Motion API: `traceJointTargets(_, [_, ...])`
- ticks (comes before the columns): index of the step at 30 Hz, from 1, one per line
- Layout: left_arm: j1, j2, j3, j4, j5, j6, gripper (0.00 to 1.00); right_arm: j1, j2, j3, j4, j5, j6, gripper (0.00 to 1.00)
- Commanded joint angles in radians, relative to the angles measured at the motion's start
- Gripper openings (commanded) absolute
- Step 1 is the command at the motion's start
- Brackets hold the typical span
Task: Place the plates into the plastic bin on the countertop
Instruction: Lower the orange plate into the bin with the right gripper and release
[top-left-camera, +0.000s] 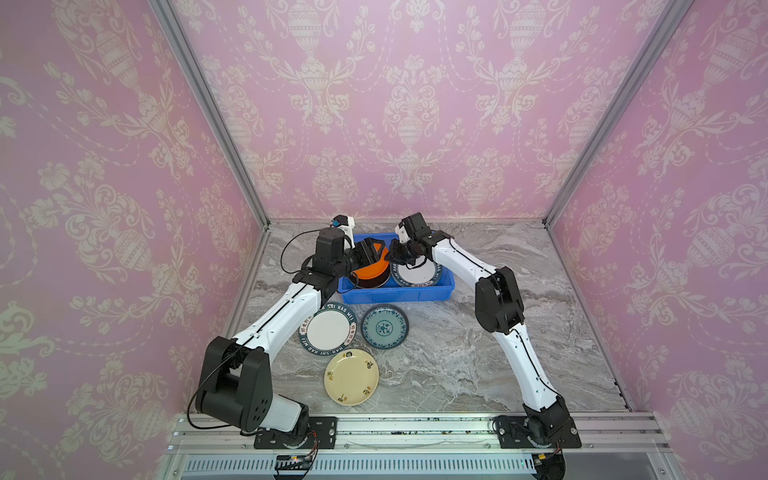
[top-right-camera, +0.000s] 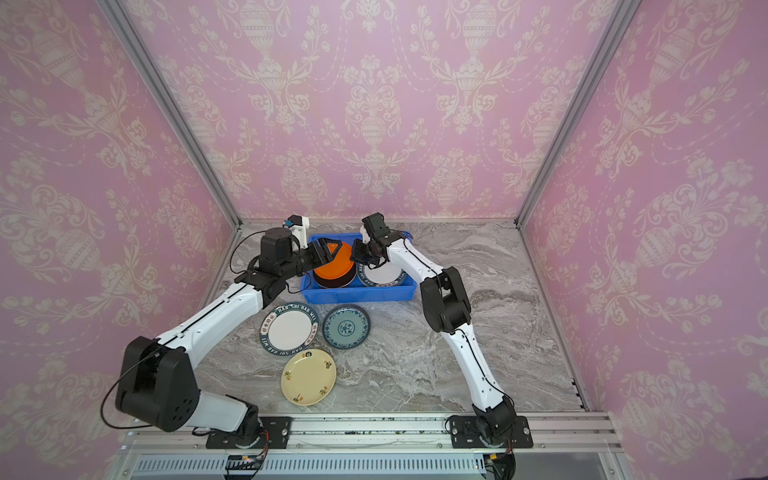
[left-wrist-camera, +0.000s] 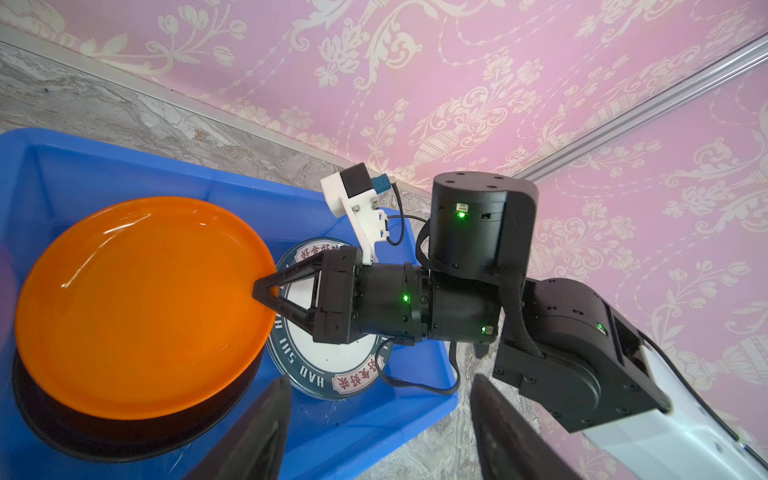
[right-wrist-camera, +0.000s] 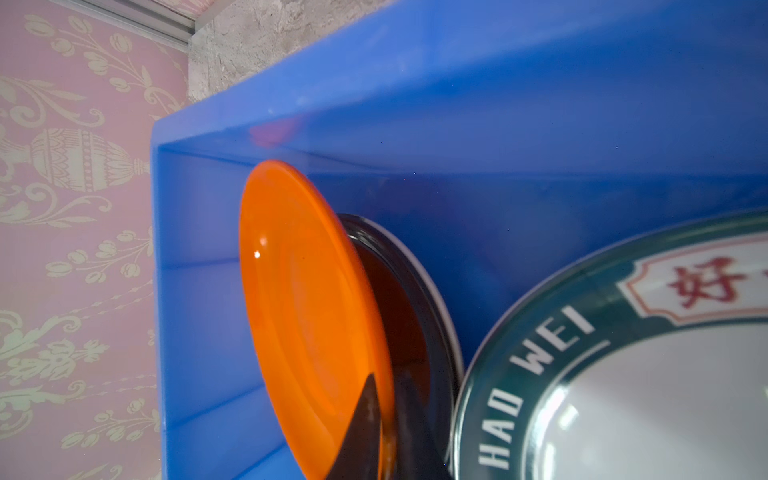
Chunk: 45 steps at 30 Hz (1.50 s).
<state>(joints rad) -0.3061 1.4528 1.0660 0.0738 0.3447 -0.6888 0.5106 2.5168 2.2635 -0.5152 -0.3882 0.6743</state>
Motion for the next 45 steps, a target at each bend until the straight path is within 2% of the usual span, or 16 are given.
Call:
traceJointTargets(1, [-0.014,0.004,-0.017,0.003,0.016,0.016,0.7,0.015,0.027,0.061,-0.062,0.036,-0.029,0.26])
traceJointTargets(3, [-0.019,0.009,-0.013,-0.006,0.01,0.023,0.7,0.017,0.032,0.075,-0.079,0.049,-0.039,0.32])
traceJointTargets(6, [-0.024,0.01,-0.01,-0.015,0.0,0.032,0.7,0.019,0.025,0.079,-0.103,0.076,-0.054,0.35])
traceJointTargets(11, [-0.031,0.02,0.004,-0.023,-0.007,0.045,0.7,0.026,-0.011,0.073,-0.145,0.145,-0.114,0.37])
traceJointTargets(21, [-0.051,0.044,0.025,-0.039,-0.013,0.061,0.7,0.034,-0.047,0.051,-0.186,0.2,-0.157,0.39])
traceJointTargets(34, [-0.057,0.064,0.037,-0.055,-0.023,0.078,0.7,0.05,-0.01,0.085,-0.199,0.177,-0.157,0.39])
traceJointTargets(45, [-0.061,0.062,0.048,-0.098,-0.04,0.099,0.71,0.061,-0.066,-0.005,-0.156,0.161,-0.154,0.39])
